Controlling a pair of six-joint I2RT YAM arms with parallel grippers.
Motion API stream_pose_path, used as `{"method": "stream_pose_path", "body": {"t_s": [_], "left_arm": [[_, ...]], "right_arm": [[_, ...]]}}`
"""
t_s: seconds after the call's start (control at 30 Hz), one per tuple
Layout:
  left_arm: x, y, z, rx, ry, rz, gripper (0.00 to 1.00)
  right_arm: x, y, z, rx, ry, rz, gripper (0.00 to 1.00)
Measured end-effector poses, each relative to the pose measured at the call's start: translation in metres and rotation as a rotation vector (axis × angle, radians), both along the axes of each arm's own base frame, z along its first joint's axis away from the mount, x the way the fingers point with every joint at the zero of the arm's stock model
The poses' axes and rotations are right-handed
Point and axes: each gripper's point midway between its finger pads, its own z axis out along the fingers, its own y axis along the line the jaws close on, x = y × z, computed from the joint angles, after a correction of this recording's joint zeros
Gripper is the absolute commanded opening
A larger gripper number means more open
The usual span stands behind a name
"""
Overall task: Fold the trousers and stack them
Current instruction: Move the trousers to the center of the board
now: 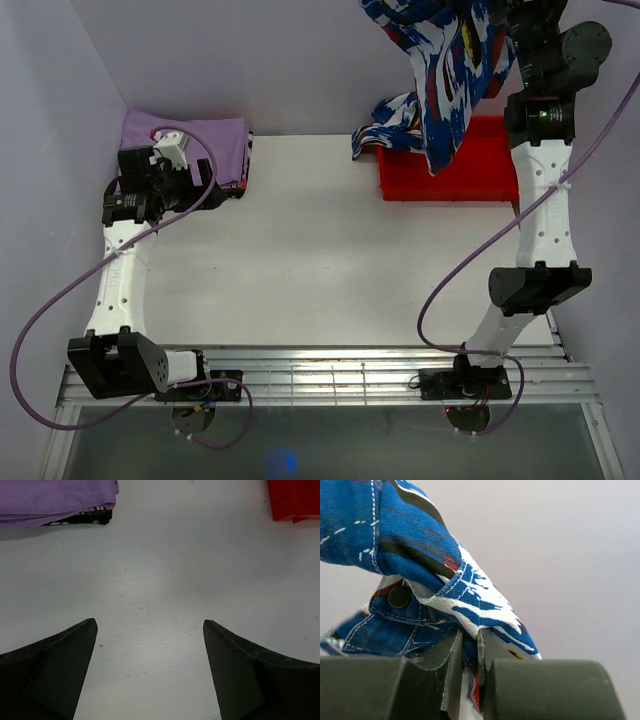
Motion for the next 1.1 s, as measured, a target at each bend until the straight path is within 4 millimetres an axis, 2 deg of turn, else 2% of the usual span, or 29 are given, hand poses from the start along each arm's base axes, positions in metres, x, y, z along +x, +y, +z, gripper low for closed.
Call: {"method": "stream_pose_path", "body": {"t_s": [0.1, 0.2, 0.3, 0.4, 0.5, 0.6, 0.7, 0.77, 0.83, 0.97, 1.1], "left_arm": [[0.0, 0.004, 0.009, -0.019, -0.038, 0.032, 0.98], [-0.005, 0.0, 0.02, -0.056, -0.088, 0.031, 0.98], [-0.011, -0.015, 0.028, -0.113, -0.163, -0.034, 0.98], [-0.027, -0.037, 0.025, -0.182, -0.297, -0.146, 0.98], [-0.045, -0.055, 0.014, -0.208, -0.394, -0.265, 0.98], [-0.038, -0.07, 0.016, -0.177, -0.477, -0.398, 0.98], [-0.021, -0.081, 0.003, -0.137, -0.502, -0.49, 0.98], [-0.015, -0.091, -0.01, -0.099, -0.51, -0.551, 0.98], [-0.016, -0.112, -0.024, -0.055, -0.524, -0.651, 0.98], [-0.028, -0.155, -0.05, 0.006, -0.533, -0.886, 0.98], [-0.043, -0.193, -0.079, 0.068, -0.511, -1.106, 0.98]], "right_arm": [[-0.043, 0.041, 0.031, 0.037, -0.089, 0.127, 0.08], [-0.101, 0.092, 0.061, 0.035, -0.205, 0.282, 0.08], [-0.162, 0.126, 0.09, 0.031, -0.346, 0.402, 0.08], [-0.211, 0.14, 0.111, 0.036, -0.469, 0.476, 0.08], [-0.255, 0.142, 0.124, 0.047, -0.557, 0.533, 0.08], [-0.281, 0.134, 0.127, 0.064, -0.579, 0.557, 0.08], [-0.291, 0.121, 0.115, 0.079, -0.534, 0.538, 0.08], [-0.288, 0.114, 0.102, 0.091, -0.491, 0.498, 0.08], [-0.279, 0.103, 0.085, 0.108, -0.434, 0.426, 0.08], [-0.249, 0.081, 0.022, 0.107, -0.268, 0.241, 0.08], [-0.219, 0.047, -0.051, 0.089, -0.075, -0.009, 0.08]]}}
